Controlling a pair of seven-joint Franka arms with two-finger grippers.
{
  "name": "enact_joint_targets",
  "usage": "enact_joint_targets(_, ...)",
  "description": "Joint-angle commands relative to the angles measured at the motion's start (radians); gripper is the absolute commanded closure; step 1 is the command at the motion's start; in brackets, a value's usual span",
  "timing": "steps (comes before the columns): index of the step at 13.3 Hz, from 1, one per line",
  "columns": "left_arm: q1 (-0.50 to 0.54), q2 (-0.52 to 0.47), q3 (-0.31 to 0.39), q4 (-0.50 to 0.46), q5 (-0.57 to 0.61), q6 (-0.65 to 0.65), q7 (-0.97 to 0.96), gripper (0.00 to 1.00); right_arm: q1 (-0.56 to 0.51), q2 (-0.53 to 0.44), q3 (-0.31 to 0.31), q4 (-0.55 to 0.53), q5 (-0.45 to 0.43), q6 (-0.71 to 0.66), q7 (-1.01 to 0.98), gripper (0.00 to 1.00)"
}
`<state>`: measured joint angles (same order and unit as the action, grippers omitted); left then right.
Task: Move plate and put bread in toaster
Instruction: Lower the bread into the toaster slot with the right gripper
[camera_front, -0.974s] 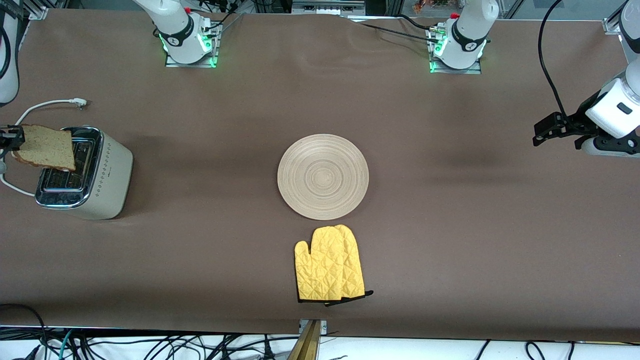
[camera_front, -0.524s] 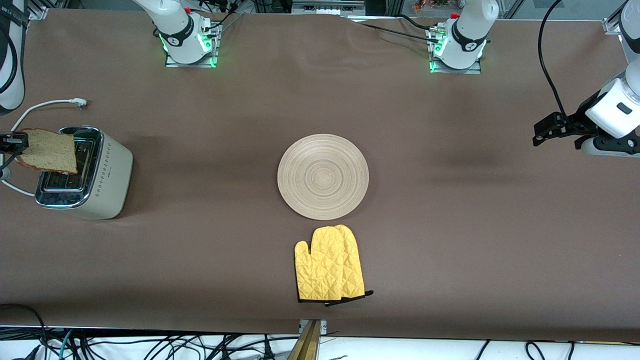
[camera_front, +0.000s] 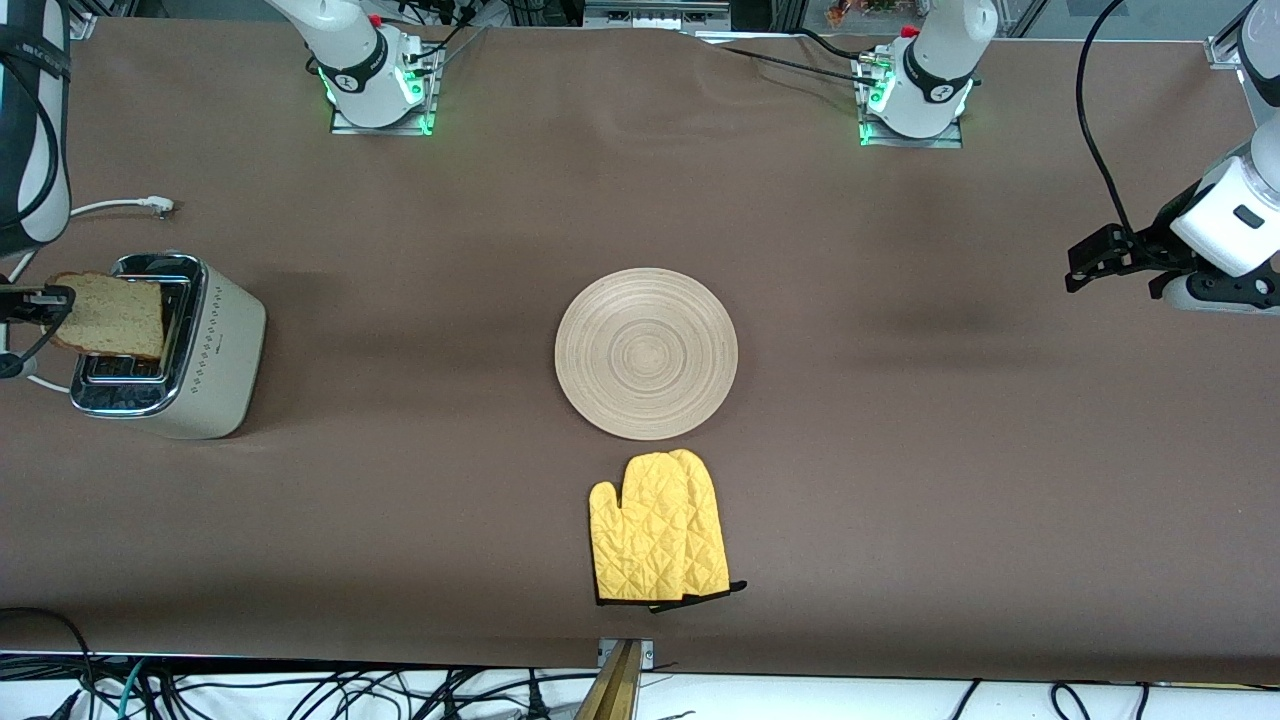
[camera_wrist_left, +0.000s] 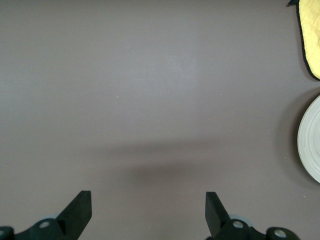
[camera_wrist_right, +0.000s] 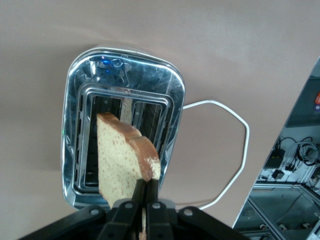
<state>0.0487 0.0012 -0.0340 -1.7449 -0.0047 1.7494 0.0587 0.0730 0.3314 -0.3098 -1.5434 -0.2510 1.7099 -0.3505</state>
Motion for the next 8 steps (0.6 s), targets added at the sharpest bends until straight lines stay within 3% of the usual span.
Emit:
enact_joint_targets(1, 0.017, 0.121, 0.028, 0.151, 0.057, 0.009, 0.001, 0.00, 0.004, 0.011, -0.002, -0.001, -0.013, 0.013, 0.019, 1.00)
enact_joint_targets(5, 0.005, 0.129, 0.014, 0.165, 0.063, -0.037, -0.017, 0.00, 0.004, 0.011, 0.000, 0.002, -0.016, 0.013, 0.050, 1.00)
enact_joint_targets(6, 0.005, 0.129, 0.014, 0.163, 0.063, -0.039, -0.017, 0.00, 0.005, 0.009, 0.000, 0.003, -0.016, 0.008, 0.048, 0.87)
enact_joint_targets(7, 0.008, 0.123, 0.014, 0.160, 0.063, -0.044, -0.019, 0.00, 0.005, 0.008, 0.001, 0.006, -0.017, 0.008, 0.048, 0.66)
enact_joint_targets(8, 0.007, 0.123, 0.013, 0.162, 0.063, -0.044, -0.019, 0.00, 0.005, 0.006, 0.003, 0.006, -0.014, 0.010, 0.054, 0.12)
